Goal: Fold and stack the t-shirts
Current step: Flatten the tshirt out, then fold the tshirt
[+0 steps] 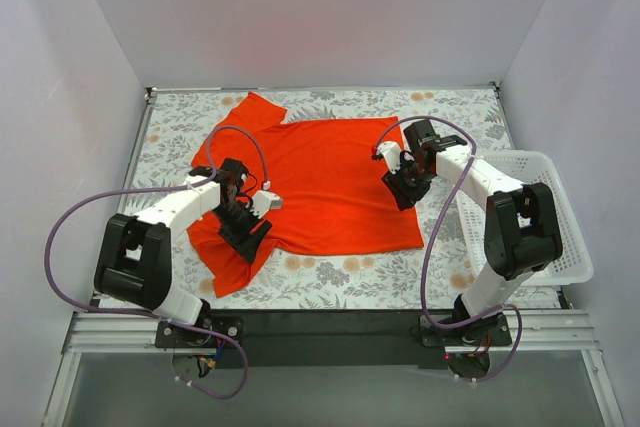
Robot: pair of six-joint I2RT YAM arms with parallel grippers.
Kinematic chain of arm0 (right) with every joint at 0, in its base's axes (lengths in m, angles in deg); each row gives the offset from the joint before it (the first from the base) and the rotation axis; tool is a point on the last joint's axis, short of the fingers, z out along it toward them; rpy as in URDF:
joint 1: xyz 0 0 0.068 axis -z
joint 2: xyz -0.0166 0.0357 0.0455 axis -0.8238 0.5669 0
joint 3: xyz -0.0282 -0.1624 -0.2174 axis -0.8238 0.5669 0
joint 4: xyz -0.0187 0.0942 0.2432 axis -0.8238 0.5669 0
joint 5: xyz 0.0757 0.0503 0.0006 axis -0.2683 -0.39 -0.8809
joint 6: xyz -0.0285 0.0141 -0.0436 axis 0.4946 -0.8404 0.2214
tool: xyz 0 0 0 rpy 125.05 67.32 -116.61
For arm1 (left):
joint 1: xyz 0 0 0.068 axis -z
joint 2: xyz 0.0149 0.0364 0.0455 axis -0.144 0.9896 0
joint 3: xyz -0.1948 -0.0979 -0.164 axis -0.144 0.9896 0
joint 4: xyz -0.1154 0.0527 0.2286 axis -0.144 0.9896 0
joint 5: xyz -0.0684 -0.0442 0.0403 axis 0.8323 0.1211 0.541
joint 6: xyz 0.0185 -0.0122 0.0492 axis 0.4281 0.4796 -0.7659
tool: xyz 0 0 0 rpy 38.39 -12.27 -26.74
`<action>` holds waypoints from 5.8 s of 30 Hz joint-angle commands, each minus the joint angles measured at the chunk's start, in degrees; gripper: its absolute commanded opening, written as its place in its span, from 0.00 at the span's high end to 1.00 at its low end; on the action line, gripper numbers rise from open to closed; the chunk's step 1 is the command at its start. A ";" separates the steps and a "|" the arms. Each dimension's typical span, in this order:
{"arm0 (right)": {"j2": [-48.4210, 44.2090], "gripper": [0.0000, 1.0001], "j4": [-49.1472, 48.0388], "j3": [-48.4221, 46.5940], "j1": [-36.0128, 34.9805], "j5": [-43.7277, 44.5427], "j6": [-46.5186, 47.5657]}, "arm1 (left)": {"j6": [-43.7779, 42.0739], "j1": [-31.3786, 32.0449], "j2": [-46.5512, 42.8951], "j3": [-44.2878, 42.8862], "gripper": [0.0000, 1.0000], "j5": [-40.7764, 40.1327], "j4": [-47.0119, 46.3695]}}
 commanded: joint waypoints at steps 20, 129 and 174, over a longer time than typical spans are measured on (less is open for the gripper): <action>0.21 0.56 0.81 0.11 0.18 0.45 0.46 | 3.42 10.85 -1.29 -0.73 1.00 1.74 -1.82; 48.29 0.99 -16.95 -57.63 9.14 0.10 -19.41 | 23.64 -24.03 61.99 -80.54 0.44 -2.29 -34.95; 47.67 0.99 -17.04 -56.84 9.05 -1.13 -17.65 | 31.81 -24.99 60.67 -74.81 0.53 13.09 -29.42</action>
